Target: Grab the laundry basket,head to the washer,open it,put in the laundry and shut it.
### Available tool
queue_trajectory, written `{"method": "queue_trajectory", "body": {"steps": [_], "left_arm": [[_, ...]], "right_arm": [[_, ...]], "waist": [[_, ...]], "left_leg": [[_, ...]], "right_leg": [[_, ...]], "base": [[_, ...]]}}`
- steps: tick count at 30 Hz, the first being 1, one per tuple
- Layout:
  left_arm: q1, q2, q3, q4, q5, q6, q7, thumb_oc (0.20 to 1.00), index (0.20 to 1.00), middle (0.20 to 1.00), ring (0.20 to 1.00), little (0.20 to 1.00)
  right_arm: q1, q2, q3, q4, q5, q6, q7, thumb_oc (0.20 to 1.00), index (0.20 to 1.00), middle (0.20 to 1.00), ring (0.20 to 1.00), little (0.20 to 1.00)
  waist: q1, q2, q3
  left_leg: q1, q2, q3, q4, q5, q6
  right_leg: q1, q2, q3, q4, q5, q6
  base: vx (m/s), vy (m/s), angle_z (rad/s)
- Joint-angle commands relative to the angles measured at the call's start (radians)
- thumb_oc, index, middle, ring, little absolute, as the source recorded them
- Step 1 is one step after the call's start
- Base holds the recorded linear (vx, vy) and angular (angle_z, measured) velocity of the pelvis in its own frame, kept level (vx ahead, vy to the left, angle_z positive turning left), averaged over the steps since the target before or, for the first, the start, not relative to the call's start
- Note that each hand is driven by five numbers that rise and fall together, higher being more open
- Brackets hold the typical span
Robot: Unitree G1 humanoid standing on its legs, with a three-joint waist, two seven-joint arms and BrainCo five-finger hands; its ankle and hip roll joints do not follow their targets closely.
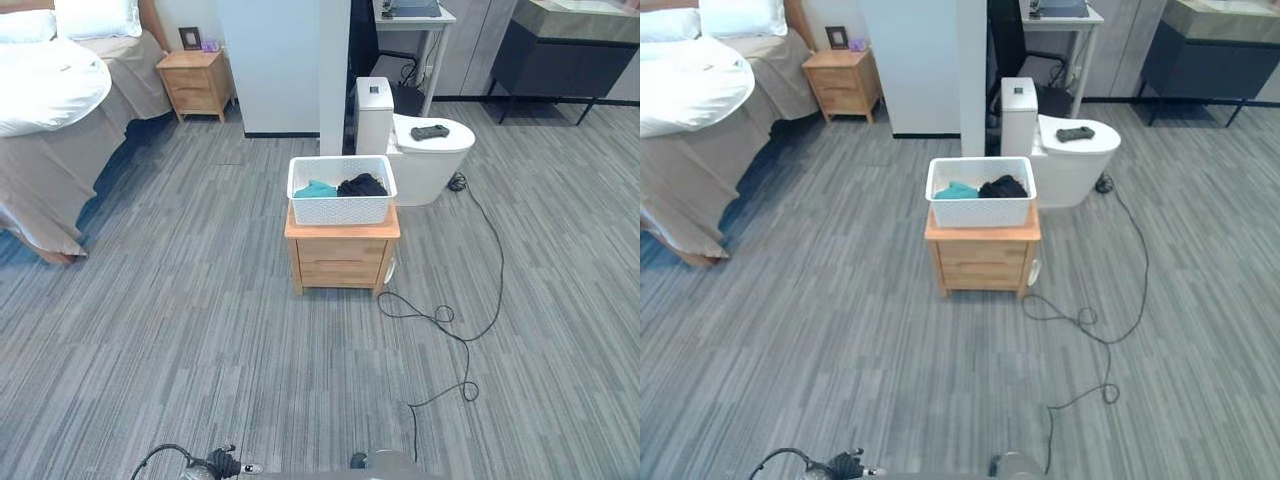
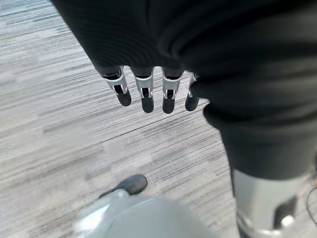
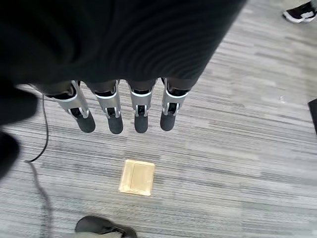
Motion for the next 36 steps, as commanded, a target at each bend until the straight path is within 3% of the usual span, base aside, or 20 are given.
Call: {"method": "queue_trajectory", "body": {"steps": [1, 2, 4, 6, 14, 19, 20, 25, 28, 30, 32, 33, 34, 35, 36], "left_arm": [[-0.005, -0.009, 0.056, 0.032, -0.011, -0.013, -0.002, 1.0, 1.0, 1.0, 1.0, 1.0], [0.001, -0.009, 0.065, 0.037, -0.018, -0.012, -0.005, 1.0, 1.0, 1.0, 1.0, 1.0], [0.007, -0.016, 0.058, 0.043, -0.006, -0.012, -0.013, 1.0, 1.0, 1.0, 1.0, 1.0], [0.007, -0.015, 0.054, 0.041, -0.004, -0.014, 0.0, 1.0, 1.0, 1.0, 1.0, 1.0], [-0.021, -0.014, 0.023, 0.02, -0.002, -0.024, 0.014, 1.0, 1.0, 1.0, 1.0, 1.0], [-0.028, -0.013, 0.023, 0.018, -0.012, -0.028, 0.013, 1.0, 1.0, 1.0, 1.0, 1.0], [-0.035, -0.012, 0.013, 0.012, -0.002, -0.029, 0.019, 1.0, 1.0, 1.0, 1.0, 1.0], [-0.039, -0.011, 0.031, 0.01, -0.02, -0.024, 0.015, 1.0, 1.0, 1.0, 1.0, 1.0], [-0.05, -0.009, 0.016, -0.009, -0.009, -0.024, 0.011, 1.0, 1.0, 1.0, 1.0, 1.0], [-0.065, -0.008, 0.011, -0.023, -0.013, -0.018, 0.013, 1.0, 1.0, 1.0, 1.0, 1.0], [-0.078, 0.0, 0.009, -0.041, -0.025, -0.018, 0.019, 1.0, 1.0, 1.0, 1.0, 1.0], [-0.088, 0.002, 0.018, -0.047, -0.033, -0.017, 0.024, 1.0, 1.0, 1.0, 1.0, 1.0], [-0.09, 0.001, 0.02, -0.052, -0.041, -0.018, 0.028, 1.0, 1.0, 1.0, 1.0, 1.0], [-0.083, 0.003, 0.032, -0.057, -0.052, -0.026, 0.033, 1.0, 1.0, 1.0, 1.0, 1.0], [-0.082, 0.003, 0.032, -0.058, -0.052, -0.025, 0.033, 1.0, 1.0, 1.0, 1.0, 1.0]], "right_arm": [[-0.014, -0.009, 0.012, 0.057, -0.035, 0.0, 0.01, 1.0, 1.0, 1.0, 1.0, 1.0], [-0.008, -0.007, 0.012, 0.056, -0.038, -0.001, 0.013, 1.0, 1.0, 1.0, 1.0, 1.0], [0.009, -0.015, 0.006, 0.057, -0.027, -0.006, 0.017, 1.0, 1.0, 1.0, 1.0, 1.0], [0.004, -0.027, -0.01, 0.055, -0.005, -0.006, 0.016, 1.0, 1.0, 1.0, 1.0, 1.0], [-0.018, -0.059, 0.01, 0.021, 0.0, -0.022, 0.005, 1.0, 1.0, 1.0, 1.0, 1.0], [-0.024, -0.06, 0.036, 0.011, -0.018, -0.029, 0.001, 1.0, 1.0, 1.0, 1.0, 1.0], [-0.017, -0.062, 0.043, 0.005, -0.024, -0.032, 0.003, 1.0, 1.0, 1.0, 1.0, 1.0], [0.004, -0.062, 0.051, 0.027, -0.056, -0.026, 0.009, 1.0, 1.0, 1.0, 1.0, 1.0], [0.036, -0.093, 0.026, 0.063, -0.067, -0.016, 0.01, 1.0, 1.0, 1.0, 1.0, 1.0], [0.045, -0.115, 0.004, 0.075, -0.059, -0.006, -0.001, 1.0, 1.0, 1.0, 1.0, 1.0], [0.042, -0.137, 0.0, 0.077, -0.051, 0.001, -0.013, 1.0, 1.0, 1.0, 1.0, 1.0], [0.039, -0.141, 0.0, 0.088, -0.052, 0.008, -0.012, 1.0, 1.0, 1.0, 1.0, 1.0], [0.039, -0.143, -0.001, 0.087, -0.049, 0.008, -0.012, 1.0, 1.0, 1.0, 1.0, 1.0], [0.037, -0.152, -0.01, 0.088, -0.043, 0.004, -0.017, 1.0, 1.0, 1.0, 1.0, 1.0], [0.037, -0.152, -0.01, 0.088, -0.043, 0.004, -0.017, 1.0, 1.0, 1.0, 1.0, 1.0]], "waist": [[0.003, -0.037, -0.004], [0.004, -0.041, -0.01], [-0.014, -0.043, -0.029], [-0.023, -0.038, -0.042], [-0.035, -0.036, -0.06], [-0.037, -0.036, -0.055], [-0.042, -0.035, -0.047], [-0.043, -0.032, -0.038], [-0.04, -0.041, -0.018], [-0.026, -0.073, 0.021], [-0.011, -0.1, 0.061], [0.003, -0.091, 0.068], [0.009, -0.094, 0.071], [0.026, -0.083, 0.061], [0.028, -0.084, 0.065]], "left_leg": [[0.074, -0.09, -0.092, -0.011, -0.017, -0.029], [0.09, -0.088, -0.099, -0.007, -0.019, -0.032], [0.105, -0.084, -0.126, 0.014, -0.026, -0.038], [0.127, -0.071, -0.127, 0.018, -0.04, -0.048], [0.104, -0.036, -0.155, 0.021, -0.002, -0.082], [0.12, -0.006, -0.161, -0.005, 0.021, -0.099], [0.133, 0.008, -0.163, -0.009, 0.024, -0.108], [0.138, 0.037, -0.16, 0.028, 0.07, -0.137], [0.006, 0.034, -0.135, 0.307, 0.228, -0.205], [-0.157, 0.001, -0.096, 0.57, 0.319, -0.227], [-0.282, -0.017, -0.023, 0.739, 0.297, -0.205], [-0.332, -0.011, 0.02, 0.659, 0.256, -0.189], [-0.364, -0.017, 0.032, 0.66, 0.248, -0.181], [-0.416, 0.015, 0.079, 0.444, 0.187, -0.149], [-0.41, 0.015, 0.082, 0.443, 0.185, -0.148]], "right_leg": [[0.067, -0.049, 0.02, -0.524, 0.398, 0.049], [0.065, -0.047, 0.001, -0.51, 0.401, 0.047], [0.075, -0.031, 0.053, -0.487, 0.389, 0.038], [0.079, -0.016, 0.063, -0.466, 0.398, 0.026], [0.089, 0.003, 0.027, -0.495, 0.405, 0.012], [0.066, 0.01, 0.006, -0.428, 0.36, -0.001], [0.053, 0.014, -0.012, -0.386, 0.33, -0.008], [0.051, 0.026, -0.076, -0.328, 0.289, -0.02], [0.124, 0.051, -0.082, -0.354, 0.241, -0.062], [0.189, 0.034, -0.082, -0.392, 0.237, -0.088], [0.228, 0.015, -0.078, -0.417, 0.234, -0.105], [0.26, 0.018, -0.077, -0.441, 0.229, -0.1], [0.281, 0.006, -0.074, -0.454, 0.229, -0.095], [0.327, 0.008, -0.065, -0.489, 0.21, -0.073], [0.332, 0.008, -0.063, -0.491, 0.209, -0.072]], "base": [[0.31, -0.103, 0.18], [0.3, -0.093, 0.14], [0.32, -0.088, 0.13], [0.25, -0.074, 0.61], [0.14, -0.072, 0.27], [0.11, -0.037, -0.04], [0.15, -0.067, 0.04], [0.17, -0.091, 0.17], [0.21, -0.136, 0.17], [0.12, -0.143, 0.32], [0.16, -0.139, -0.04], [0.23, -0.055, -0.01], [0.45, 0.06, 0.07], [0.32, 0.075, -0.01], [0.4, 0.122, 0.0]]}}
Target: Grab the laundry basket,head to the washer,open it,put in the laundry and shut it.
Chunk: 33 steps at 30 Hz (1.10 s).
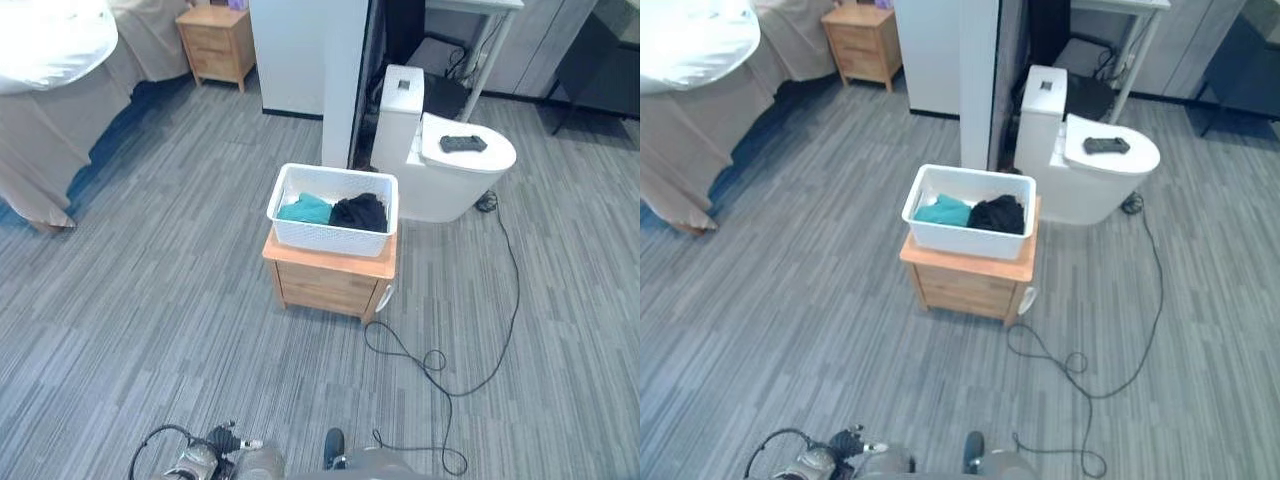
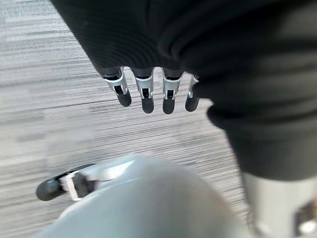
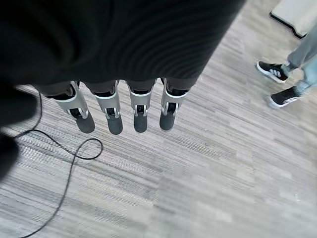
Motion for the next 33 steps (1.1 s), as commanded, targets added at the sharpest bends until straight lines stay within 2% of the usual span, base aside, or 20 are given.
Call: {"method": "queue_trajectory", "body": {"steps": [1, 3, 5, 6, 7, 10, 12, 14, 15, 16, 17, 18, 19, 21, 22, 23, 24, 28, 33], "left_arm": [[0.017, -0.019, 0.005, 0.005, -0.033, -0.017, 0.016, 1.0, 1.0, 1.0, 1.0, 1.0], [0.021, -0.012, -0.005, 0.017, -0.033, -0.021, 0.016, 1.0, 1.0, 1.0, 1.0, 1.0], [0.025, -0.01, -0.022, 0.028, -0.024, -0.022, 0.015, 1.0, 1.0, 1.0, 1.0, 1.0], [0.048, 0.0, -0.032, 0.037, -0.011, -0.025, 0.011, 1.0, 1.0, 1.0, 1.0, 1.0], [0.048, -0.004, -0.033, 0.061, -0.003, -0.022, 0.016, 1.0, 1.0, 1.0, 1.0, 1.0], [0.056, 0.001, -0.017, 0.088, -0.012, -0.022, 0.018, 1.0, 1.0, 1.0, 1.0, 1.0], [0.062, 0.004, -0.033, 0.087, 0.001, -0.024, 0.016, 1.0, 1.0, 1.0, 1.0, 1.0], [0.057, 0.013, -0.045, 0.075, 0.003, -0.025, 0.019, 1.0, 1.0, 1.0, 1.0, 1.0], [0.052, 0.015, -0.054, 0.063, 0.004, -0.025, 0.018, 1.0, 1.0, 1.0, 1.0, 1.0], [0.045, 0.019, -0.062, 0.048, 0.005, -0.025, 0.017, 1.0, 1.0, 1.0, 1.0, 1.0], [0.039, 0.019, -0.078, 0.034, 0.016, -0.024, 0.014, 1.0, 1.0, 1.0, 1.0, 1.0], [0.031, 0.02, -0.09, 0.026, 0.03, -0.023, 0.013, 1.0, 1.0, 1.0, 1.0, 1.0], [0.023, 0.022, -0.098, 0.022, 0.046, -0.023, 0.013, 1.0, 1.0, 1.0, 1.0, 1.0], [0.023, 0.024, -0.101, 0.026, 0.058, -0.023, 0.015, 1.0, 1.0, 1.0, 1.0, 1.0], [0.024, 0.024, -0.1, 0.029, 0.056, -0.024, 0.017, 1.0, 1.0, 1.0, 1.0, 1.0], [0.013, 0.016, -0.123, 0.025, 0.083, -0.034, 0.0, 1.0, 1.0, 1.0, 1.0, 1.0], [0.023, 0.01, -0.106, 0.038, 0.072, -0.029, 0.009, 1.0, 1.0, 1.0, 1.0, 1.0], [0.054, 0.01, -0.06, 0.047, 0.036, -0.033, 0.009, 1.0, 1.0, 1.0, 1.0, 1.0], [0.071, 0.004, -0.053, 0.058, 0.028, -0.036, 0.011, 1.0, 1.0, 1.0, 1.0, 1.0]], "right_arm": [[0.043, -0.063, -0.01, 0.012, 0.01, 0.001, -0.023, 1.0, 1.0, 1.0, 1.0, 1.0], [0.037, -0.072, -0.004, 0.004, 0.012, -0.011, -0.028, 1.0, 1.0, 1.0, 1.0, 1.0], [0.017, -0.077, 0.006, -0.008, 0.02, -0.018, -0.034, 1.0, 1.0, 1.0, 1.0, 1.0], [-0.016, -0.06, 0.03, -0.046, 0.034, -0.046, -0.007, 1.0, 1.0, 1.0, 1.0, 1.0], [-0.053, -0.022, 0.06, -0.058, 0.039, -0.037, -0.011, 1.0, 1.0, 1.0, 1.0, 1.0], [-0.074, 0.014, 0.06, -0.081, 0.044, -0.036, -0.024, 1.0, 1.0, 1.0, 1.0, 1.0], [-0.079, 0.02, 0.062, -0.105, 0.036, -0.041, -0.032, 1.0, 1.0, 1.0, 1.0, 1.0], [-0.092, 0.025, 0.085, -0.128, 0.02, -0.044, -0.031, 1.0, 1.0, 1.0, 1.0, 1.0], [-0.097, 0.029, 0.104, -0.144, 0.008, -0.048, -0.028, 1.0, 1.0, 1.0, 1.0, 1.0], [-0.101, 0.031, 0.119, -0.158, 0.0, -0.05, -0.027, 1.0, 1.0, 1.0, 1.0, 1.0], [-0.105, 0.032, 0.129, -0.166, -0.002, -0.053, -0.032, 1.0, 1.0, 1.0, 1.0, 1.0], [-0.106, 0.034, 0.131, -0.169, 0.004, -0.059, -0.033, 1.0, 1.0, 1.0, 1.0, 1.0], [-0.102, 0.037, 0.13, -0.171, 0.007, -0.06, -0.032, 1.0, 1.0, 1.0, 1.0, 1.0], [-0.093, 0.045, 0.126, -0.163, 0.001, -0.058, -0.031, 1.0, 1.0, 1.0, 1.0, 1.0], [-0.09, 0.048, 0.127, -0.161, -0.007, -0.057, -0.031, 1.0, 1.0, 1.0, 1.0, 1.0], [-0.082, 0.045, 0.148, -0.129, -0.051, -0.06, -0.027, 1.0, 1.0, 1.0, 1.0, 1.0], [-0.076, 0.051, 0.125, -0.127, -0.031, -0.049, -0.028, 1.0, 1.0, 1.0, 1.0, 1.0], [-0.062, 0.046, 0.099, -0.112, -0.024, -0.047, -0.028, 1.0, 1.0, 1.0, 1.0, 1.0], [-0.066, 0.038, 0.076, -0.115, 0.006, -0.051, -0.045, 1.0, 1.0, 1.0, 1.0, 1.0]], "waist": [[0.012, 0.009, -0.005], [0.034, 0.028, -0.016], [0.047, 0.035, -0.026], [0.063, 0.038, -0.047], [0.072, 0.041, -0.062], [0.082, 0.013, -0.092], [0.084, -0.004, -0.105], [0.081, 0.006, -0.091], [0.076, 0.015, -0.078], [0.069, 0.029, -0.059], [0.059, 0.047, -0.045], [0.042, 0.052, -0.039], [0.033, 0.054, -0.04], [0.027, 0.055, -0.04], [0.026, 0.052, -0.039], [0.009, 0.037, -0.032], [0.022, 0.026, -0.056], [0.035, 0.027, -0.096], [0.035, 0.033, -0.101]], "left_leg": [[0.119, 0.009, 0.026, -0.374, 0.058, 0.059], [0.075, 0.084, 0.015, -0.625, 0.134, 0.042], [0.082, 0.104, 0.007, -0.712, 0.184, 0.024], [0.124, 0.092, -0.022, -0.709, 0.173, 0.032], [0.122, 0.08, -0.026, -0.674, 0.174, 0.038], [0.107, 0.022, -0.015, -0.581, 0.116, 0.075], [0.129, -0.012, 0.021, -0.558, 0.07, 0.11], [0.176, -0.027, 0.032, -0.577, 0.056, 0.133], [0.212, -0.03, 0.032, -0.597, 0.053, 0.143], [0.241, -0.027, 0.03, -0.615, 0.053, 0.157], [0.256, -0.022, 0.016, -0.624, 0.053, 0.163], [0.278, -0.029, -0.003, -0.64, 0.054, 0.164], [0.302, -0.034, -0.009, -0.656, 0.051, 0.165], [0.343, -0.026, 0.01, -0.673, 0.034, 0.153], [0.358, -0.023, 0.018, -0.674, 0.023, 0.144], [0.365, -0.032, 0.005, -0.645, -0.016, 0.133], [0.372, -0.041, -0.003, -0.621, -0.026, 0.128], [0.401, -0.029, -0.001, -0.651, -0.02, 0.114], [0.414, -0.015, -0.013, -0.655, -0.025, 0.103]], "right_leg": [[0.053, -0.053, 0.026, -0.037, 0.059, 0.102], [0.105, -0.054, 0.026, -0.06, 0.023, 0.124], [0.153, -0.077, 0.035, -0.072, 0.008, 0.143], [0.174, -0.091, 0.05, -0.066, -0.002, 0.156], [0.192, -0.11, 0.05, -0.053, -0.017, 0.166], [0.185, -0.171, 0.092, 0.011, -0.017, 0.187], [0.129, -0.219, 0.116, 0.128, 0.079, 0.205], [0.055, -0.228, 0.121, 0.26, 0.193, 0.201], [0.02, -0.229, 0.113, 0.33, 0.239, 0.197], [-0.015, -0.221, 0.097, 0.413, 0.26, 0.193], [-0.057, -0.173, 0.111, 0.478, 0.239, 0.186], [-0.091, -0.116, 0.137, 0.506, 0.185, 0.182], [-0.107, -0.091, 0.126, 0.475, 0.151, 0.175], [-0.111, -0.126, 0.028, 0.348, 0.1, 0.169], [-0.115, -0.143, -0.013, 0.26, 0.1, 0.17], [-0.098, -0.149, -0.002, 0.117, 0.113, 0.178], [-0.026, -0.152, 0.017, 0.066, 0.111, 0.183], [0.033, -0.144, -0.006, 0.0, 0.114, 0.179], [0.058, -0.131, -0.007, -0.023, 0.098, 0.168]], "base": [[0.3, 0.122, -0.14], [0.44, 0.196, -0.34], [0.47, 0.217, -0.28], [0.51, 0.271, -0.35], [0.49, 0.28, -0.41], [0.4, 0.283, -0.47], [0.29, 0.298, -0.45], [0.23, 0.254, -0.29], [0.21, 0.284, -0.53], [0.18, 0.264, -0.26], [0.19, 0.205, -0.05], [0.24, 0.156, 0.21], [0.28, 0.105, 0.32], [0.26, 0.031, 0.32], [0.29, -0.112, -0.12], [0.33, -0.181, -0.19], [0.3, -0.179, 0.0], [0.14, -0.095, 0.24], [0.07, -0.089, -0.05]]}}
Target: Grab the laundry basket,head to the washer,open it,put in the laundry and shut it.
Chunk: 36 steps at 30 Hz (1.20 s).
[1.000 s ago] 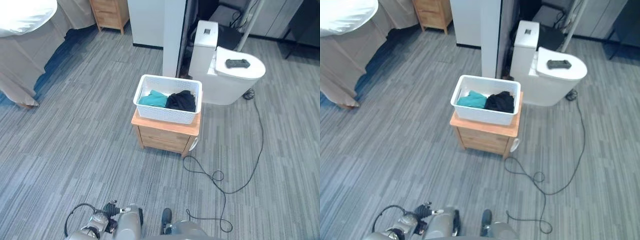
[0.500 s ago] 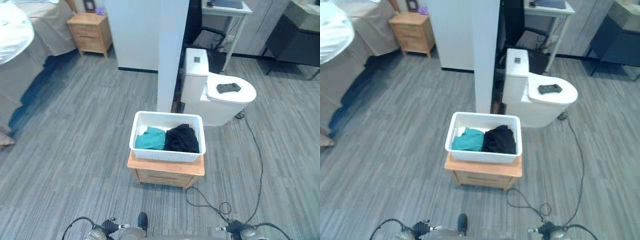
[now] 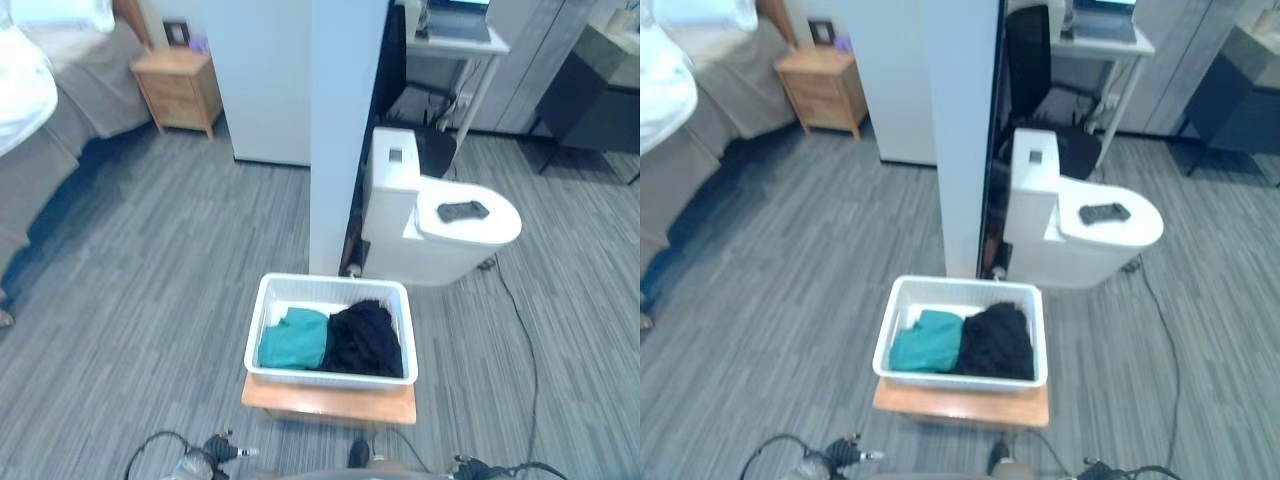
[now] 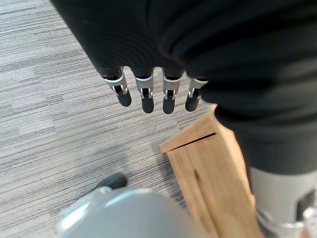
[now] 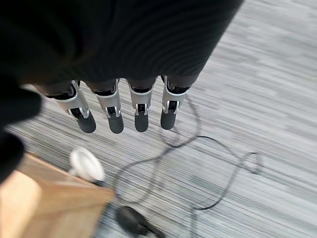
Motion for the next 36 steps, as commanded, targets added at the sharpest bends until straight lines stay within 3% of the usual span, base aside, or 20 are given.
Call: {"method": "queue_trajectory", "body": {"steps": [1, 8, 12, 13, 14, 15, 16, 17, 20, 24, 27, 29, 36], "left_arm": [[-0.058, 0.033, -0.005, 0.058, -0.015, -0.017, 0.013, 1.0, 1.0, 1.0, 1.0, 1.0], [-0.06, 0.04, -0.016, 0.04, -0.01, -0.023, 0.019, 1.0, 1.0, 1.0, 1.0, 1.0], [-0.069, 0.035, -0.024, 0.036, -0.02, -0.029, 0.02, 1.0, 1.0, 1.0, 1.0, 1.0], [-0.076, 0.038, -0.029, 0.024, -0.04, -0.036, 0.03, 1.0, 1.0, 1.0, 1.0, 1.0], [-0.087, 0.037, -0.072, 0.024, -0.043, -0.036, 0.042, 1.0, 1.0, 1.0, 1.0, 1.0], [-0.102, 0.044, -0.059, -0.005, -0.03, -0.042, 0.053, 1.0, 1.0, 1.0, 1.0, 1.0], [-0.096, 0.044, -0.051, -0.009, -0.046, -0.049, 0.054, 1.0, 1.0, 1.0, 1.0, 1.0], [-0.077, 0.102, 0.021, -0.011, -0.074, -0.048, 0.055, 1.0, 1.0, 1.0, 1.0, 1.0], [-0.016, 0.17, 0.097, -0.021, -0.13, -0.053, 0.012, 1.0, 1.0, 1.0, 1.0, 1.0], [0.074, 0.218, 0.144, -0.095, -0.14, -0.058, -0.012, 1.0, 1.0, 1.0, 1.0, 1.0], [0.162, 0.261, 0.202, -0.244, -0.219, -0.052, -0.04, 1.0, 1.0, 1.0, 1.0, 1.0], [0.184, 0.274, 0.206, -0.292, -0.234, -0.049, -0.049, 1.0, 1.0, 1.0, 1.0, 1.0], [0.408, 0.395, 0.316, -0.841, -0.324, 0.013, -0.124, 1.0, 1.0, 1.0, 1.0, 1.0]], "right_arm": [[-0.011, -0.007, -0.015, 0.042, 0.03, -0.009, -0.019, 1.0, 1.0, 1.0, 1.0, 1.0], [0.0, -0.004, -0.022, 0.053, 0.043, -0.01, -0.014, 1.0, 1.0, 1.0, 1.0, 1.0], [-0.001, -0.01, -0.056, 0.04, 0.085, -0.015, -0.019, 1.0, 1.0, 1.0, 1.0, 1.0], [-0.011, -0.016, -0.075, 0.026, 0.117, -0.023, -0.028, 1.0, 1.0, 1.0, 1.0, 1.0], [-0.194, 0.035, -0.012, -0.02, 0.135, -0.007, -0.061, 1.0, 1.0, 1.0, 1.0, 1.0], [-0.101, -0.002, -0.035, -0.041, 0.139, -0.054, -0.062, 1.0, 1.0, 1.0, 1.0, 1.0], [-0.074, 0.028, -0.018, -0.057, 0.152, -0.054, -0.082, 1.0, 1.0, 1.0, 1.0, 1.0], [0.017, -0.045, -0.076, -0.134, 0.179, -0.046, 0.012, 1.0, 1.0, 1.0, 1.0, 1.0], [0.119, -0.138, -0.183, -0.276, 0.18, -0.047, 0.041, 1.0, 1.0, 1.0, 1.0, 1.0], [0.272, -0.172, -0.305, -0.534, 0.187, -0.039, 0.047, 1.0, 1.0, 1.0, 1.0, 1.0], [0.391, -0.19, -0.422, -0.766, 0.228, -0.032, 0.078, 1.0, 1.0, 1.0, 1.0, 1.0], [0.405, -0.198, -0.441, -0.782, 0.241, -0.031, 0.085, 1.0, 1.0, 1.0, 1.0, 1.0], [0.473, -0.273, -0.585, -1.014, 0.283, 0.022, 0.109, 1.0, 1.0, 1.0, 1.0, 1.0]], "waist": [[-0.003, -0.038, 0.026], [-0.013, -0.025, 0.031], [-0.023, -0.021, 0.028], [-0.034, -0.014, 0.032], [-0.018, -0.011, 0.033], [-0.017, 0.001, 0.044], [0.013, -0.003, 0.033], [-0.001, -0.025, 0.035], [-0.025, -0.044, 0.04], [-0.037, -0.041, 0.029], [-0.042, -0.033, 0.021], [-0.041, -0.03, 0.019], [-0.03, -0.003, 0.016]], "left_leg": [[0.001, -0.026, -0.048, -0.07, 0.065, 0.001], [0.007, -0.025, -0.081, -0.105, 0.073, 0.004], [0.002, -0.035, -0.078, -0.141, 0.082, 0.007], [-0.013, -0.035, -0.065, -0.144, 0.095, 0.008], [-0.026, -0.032, -0.073, -0.139, 0.099, 0.011], [-0.041, -0.026, -0.065, -0.133, 0.109, 0.014], [-0.081, -0.025, -0.029, -0.112, 0.109, 0.011], [-0.072, -0.018, -0.011, -0.135, 0.134, -0.005], [-0.053, 0.001, 0.001, -0.143, 0.145, -0.023], [-0.047, 0.012, -0.012, -0.149, 0.157, -0.029], [-0.045, 0.022, -0.015, -0.149, 0.161, -0.037], [-0.046, 0.024, -0.017, -0.149, 0.161, -0.038], [-0.06, 0.03, -0.013, -0.149, 0.163, -0.043]], "right_leg": [[0.032, -0.043, 0.041, 0.017, 0.002, 0.104], [0.013, -0.031, 0.078, 0.019, 0.002, 0.104], [0.005, -0.04, 0.093, -0.028, 0.039, 0.119], [-0.028, -0.045, 0.133, -0.026, 0.069, 0.133], [-0.033, -0.039, 0.171, -0.018, 0.065, 0.133], [-0.04, -0.028, 0.192, 0.022, 0.042, 0.131], [0.001, -0.042, 0.126, 0.011, 0.019, 0.13], [0.002, -0.037, 0.123, -0.002, 0.017, 0.134], [0.014, -0.026, 0.111, -0.024, 0.026, 0.135], [0.032, -0.026, 0.076, -0.038, 0.019, 0.137], [0.048, -0.024, 0.053, -0.057, 0.019, 0.14], [0.05, -0.025, 0.049, -0.06, 0.02, 0.141], [0.038, -0.027, 0.037, -0.064, 0.019, 0.145]], "base": [[0.04, -0.059, -0.17], [0.01, 0.005, -0.05], [-0.03, 0.074, -0.16], [-0.08, 0.053, -0.12], [-0.16, 0.066, -0.33], [-0.26, 0.04, -0.52], [-0.27, -0.014, -0.37], [-0.19, -0.074, -0.49], [0.0, -0.124, -0.29], [0.05, -0.064, 0.1], [0.04, -0.039, 0.12], [0.02, -0.024, 0.1], [0.01, -0.006, 0.08]]}}
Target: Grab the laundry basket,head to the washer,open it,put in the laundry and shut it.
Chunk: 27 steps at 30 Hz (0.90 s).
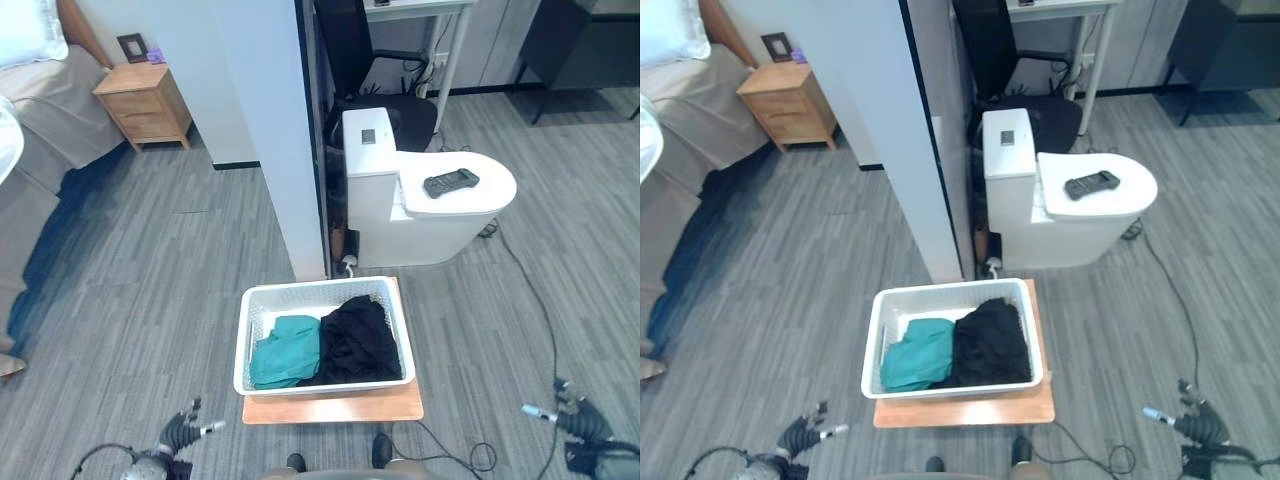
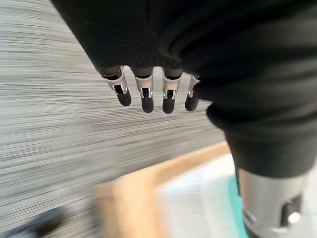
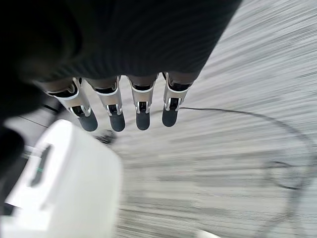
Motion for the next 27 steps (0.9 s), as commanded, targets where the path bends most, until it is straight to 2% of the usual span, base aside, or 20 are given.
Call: {"method": "queue_trajectory", "body": {"steps": [1, 4, 5, 6, 10, 13, 18, 19, 21, 22, 24, 27], "left_arm": [[0.003, 0.139, 0.086, 0.02, -0.069, 0.031, -0.04, 1.0, 1.0, 1.0, 1.0, 1.0], [0.049, 0.176, 0.089, -0.076, -0.103, 0.051, -0.069, 1.0, 1.0, 1.0, 1.0, 1.0], [0.063, 0.21, 0.093, -0.139, -0.129, 0.056, -0.077, 1.0, 1.0, 1.0, 1.0, 1.0], [0.097, 0.282, 0.085, -0.241, -0.175, 0.063, -0.103, 1.0, 1.0, 1.0, 1.0, 1.0], [0.134, 0.437, 0.04, -0.393, -0.278, 0.078, -0.133, 1.0, 1.0, 1.0, 1.0, 1.0], [0.092, 0.518, -0.062, -0.428, -0.359, 0.093, -0.136, 1.0, 1.0, 1.0, 1.0, 1.0], [-0.002, 0.645, -0.23, -0.489, -0.442, 0.128, -0.139, 1.0, 1.0, 1.0, 1.0, 1.0], [-0.003, 0.645, -0.23, -0.489, -0.442, 0.128, -0.139, 1.0, 1.0, 1.0, 1.0, 1.0], [-0.059, 0.695, -0.305, -0.505, -0.445, 0.144, -0.154, 1.0, 1.0, 1.0, 1.0, 1.0], [-0.064, 0.694, -0.309, -0.503, -0.446, 0.144, -0.154, 1.0, 1.0, 1.0, 1.0, 1.0], [-0.161, 0.719, -0.398, -0.509, -0.439, 0.158, -0.167, 1.0, 1.0, 1.0, 1.0, 1.0], [-0.242, 0.714, -0.45, -0.492, -0.432, 0.165, -0.165, 1.0, 1.0, 1.0, 1.0, 1.0]], "right_arm": [[-0.003, -0.012, -0.021, -0.033, 0.065, 0.017, 0.013, 1.0, 1.0, 1.0, 1.0, 1.0], [0.007, -0.038, -0.024, -0.094, 0.097, 0.034, 0.04, 1.0, 1.0, 1.0, 1.0, 1.0], [0.011, -0.067, -0.028, -0.143, 0.114, 0.04, 0.056, 1.0, 1.0, 1.0, 1.0, 1.0], [0.019, -0.108, -0.02, -0.203, 0.158, 0.053, 0.072, 1.0, 1.0, 1.0, 1.0, 1.0], [0.055, -0.224, 0.044, -0.341, 0.206, 0.064, 0.123, 1.0, 1.0, 1.0, 1.0, 1.0], [0.062, -0.293, 0.124, -0.403, 0.316, 0.074, 0.15, 1.0, 1.0, 1.0, 1.0, 1.0], [-0.016, -0.449, 0.27, -0.482, 0.394, 0.106, 0.165, 1.0, 1.0, 1.0, 1.0, 1.0], [-0.015, -0.449, 0.27, -0.482, 0.394, 0.106, 0.165, 1.0, 1.0, 1.0, 1.0, 1.0], [-0.079, -0.521, 0.351, -0.489, 0.418, 0.12, 0.168, 1.0, 1.0, 1.0, 1.0, 1.0], [-0.084, -0.52, 0.355, -0.485, 0.418, 0.12, 0.167, 1.0, 1.0, 1.0, 1.0, 1.0], [-0.192, -0.551, 0.47, -0.466, 0.432, 0.147, 0.161, 1.0, 1.0, 1.0, 1.0, 1.0], [-0.293, -0.557, 0.568, -0.441, 0.399, 0.166, 0.158, 1.0, 1.0, 1.0, 1.0, 1.0]], "waist": [[0.005, -0.114, -0.01], [0.006, -0.108, -0.01], [0.006, -0.105, -0.009], [0.008, -0.1, -0.007], [0.008, -0.09, -0.002], [0.003, -0.086, 0.001], [-0.001, -0.076, 0.004], [0.0, -0.076, 0.004], [-0.002, -0.07, 0.006], [-0.001, -0.07, 0.006], [-0.003, -0.065, 0.009], [-0.002, -0.063, 0.011]], "left_leg": [[-0.07, -0.027, -0.013, -0.031, 0.097, -0.054], [-0.069, -0.025, -0.005, -0.031, 0.096, -0.054], [-0.069, -0.024, -0.003, -0.031, 0.096, -0.055], [-0.067, -0.023, 0.001, -0.031, 0.096, -0.057], [-0.064, -0.021, 0.008, -0.031, 0.097, -0.062], [-0.062, -0.021, 0.007, -0.031, 0.099, -0.067], [-0.069, -0.022, 0.012, -0.031, 0.102, -0.073], [-0.069, -0.022, 0.012, -0.031, 0.102, -0.073], [-0.077, -0.021, 0.016, -0.031, 0.104, -0.075], [-0.077, -0.021, 0.016, -0.031, 0.104, -0.075], [-0.083, -0.021, 0.02, -0.031, 0.104, -0.077], [-0.094, -0.022, 0.022, -0.031, 0.106, -0.078]], "right_leg": [[0.041, -0.083, -0.006, 0.006, 0.019, 0.094], [0.037, -0.082, 0.0, 0.006, 0.021, 0.094], [0.034, -0.082, 0.002, 0.006, 0.023, 0.095], [0.032, -0.081, 0.004, 0.006, 0.026, 0.096], [0.03, -0.081, 0.011, 0.006, 0.029, 0.098], [0.032, -0.081, 0.009, 0.006, 0.028, 0.1], [0.024, -0.082, 0.005, 0.006, 0.03, 0.104], [0.024, -0.082, 0.005, 0.006, 0.03, 0.104], [0.014, -0.085, 0.008, 0.006, 0.033, 0.107], [0.013, -0.085, 0.008, 0.006, 0.033, 0.107], [0.002, -0.087, 0.013, 0.006, 0.038, 0.11], [-0.01, -0.09, 0.015, 0.006, 0.041, 0.11]], "base": [[0.0, 0.0, 0.0], [0.0, 0.001, -0.03], [-0.01, 0.0, -0.06], [-0.02, 0.004, -0.17], [-0.02, 0.003, -0.16], [-0.01, -0.002, -0.05], [0.0, 0.0, 0.0], [0.0, 0.0, 0.0], [0.0, 0.0, 0.0], [0.0, 0.0, 0.0], [-0.02, 0.008, -0.02], [-0.02, 0.012, -0.01]]}}
